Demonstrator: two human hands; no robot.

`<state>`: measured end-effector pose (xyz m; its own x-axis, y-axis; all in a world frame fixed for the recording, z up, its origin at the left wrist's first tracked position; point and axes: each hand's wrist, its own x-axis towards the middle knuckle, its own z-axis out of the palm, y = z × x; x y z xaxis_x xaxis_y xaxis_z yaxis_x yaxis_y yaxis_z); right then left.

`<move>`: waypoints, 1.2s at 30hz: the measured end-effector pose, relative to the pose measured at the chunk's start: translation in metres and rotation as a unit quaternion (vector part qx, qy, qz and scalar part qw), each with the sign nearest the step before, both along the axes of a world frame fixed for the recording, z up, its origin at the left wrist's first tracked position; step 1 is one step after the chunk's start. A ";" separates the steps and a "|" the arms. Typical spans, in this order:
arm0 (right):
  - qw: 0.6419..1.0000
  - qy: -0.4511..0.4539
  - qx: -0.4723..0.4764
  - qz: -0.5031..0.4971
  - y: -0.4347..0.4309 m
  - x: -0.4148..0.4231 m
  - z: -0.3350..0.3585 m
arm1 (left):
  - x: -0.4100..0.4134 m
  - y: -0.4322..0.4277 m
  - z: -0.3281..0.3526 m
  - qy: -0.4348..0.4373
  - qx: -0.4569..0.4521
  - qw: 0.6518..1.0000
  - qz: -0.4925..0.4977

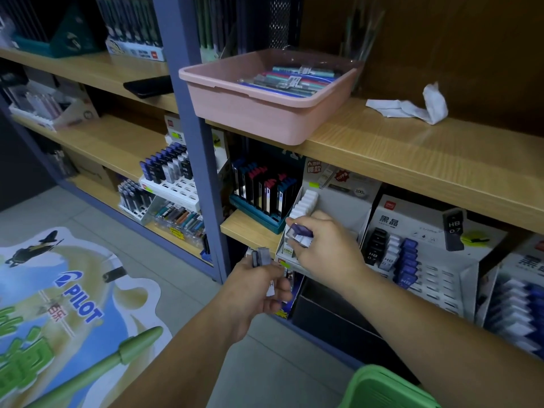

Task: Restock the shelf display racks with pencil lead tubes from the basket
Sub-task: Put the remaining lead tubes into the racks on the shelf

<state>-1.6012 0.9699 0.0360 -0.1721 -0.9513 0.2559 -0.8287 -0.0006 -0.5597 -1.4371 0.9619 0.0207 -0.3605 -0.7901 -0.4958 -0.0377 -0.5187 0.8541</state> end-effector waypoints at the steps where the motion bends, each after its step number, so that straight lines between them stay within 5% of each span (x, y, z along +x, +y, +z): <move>1: 0.999 -0.036 0.006 -0.005 0.000 0.000 0.004 | 0.000 -0.001 -0.001 0.001 0.000 1.000 0.004; 3: 0.977 -0.208 0.036 -0.029 0.006 0.001 0.013 | 0.001 -0.001 0.000 0.008 0.000 1.000 0.011; 6: 0.844 -0.519 0.129 -0.046 0.028 0.000 0.027 | -0.002 0.000 0.003 -0.003 -0.028 0.999 0.015; 8: 0.782 -0.597 0.175 -0.036 0.044 -0.004 0.031 | -0.009 0.006 0.008 -0.017 -0.063 0.998 0.009; 11: 0.737 -0.644 0.200 -0.047 0.060 -0.010 0.031 | -0.018 0.020 0.017 -0.023 -0.125 0.990 -0.064; 14: 0.738 -0.639 0.205 -0.075 0.068 -0.016 0.031 | -0.025 0.037 0.024 -0.026 -0.174 0.972 -0.156; 20: 0.682 -0.716 0.099 -0.112 0.065 -0.024 0.032 | -0.030 0.047 0.023 -0.035 -0.133 0.967 -0.213; 25: 0.671 -0.731 0.067 -0.106 0.066 -0.024 0.031 | -0.031 0.051 0.016 -0.052 -0.106 0.965 -0.234; 32: 0.691 -0.699 0.051 -0.174 0.070 -0.031 0.033 | -0.018 0.047 0.020 -0.090 -0.046 0.950 -0.296; 36: 0.734 -0.644 0.039 -0.210 0.079 -0.039 0.028 | -0.008 0.044 0.017 -0.106 -0.012 0.967 -0.233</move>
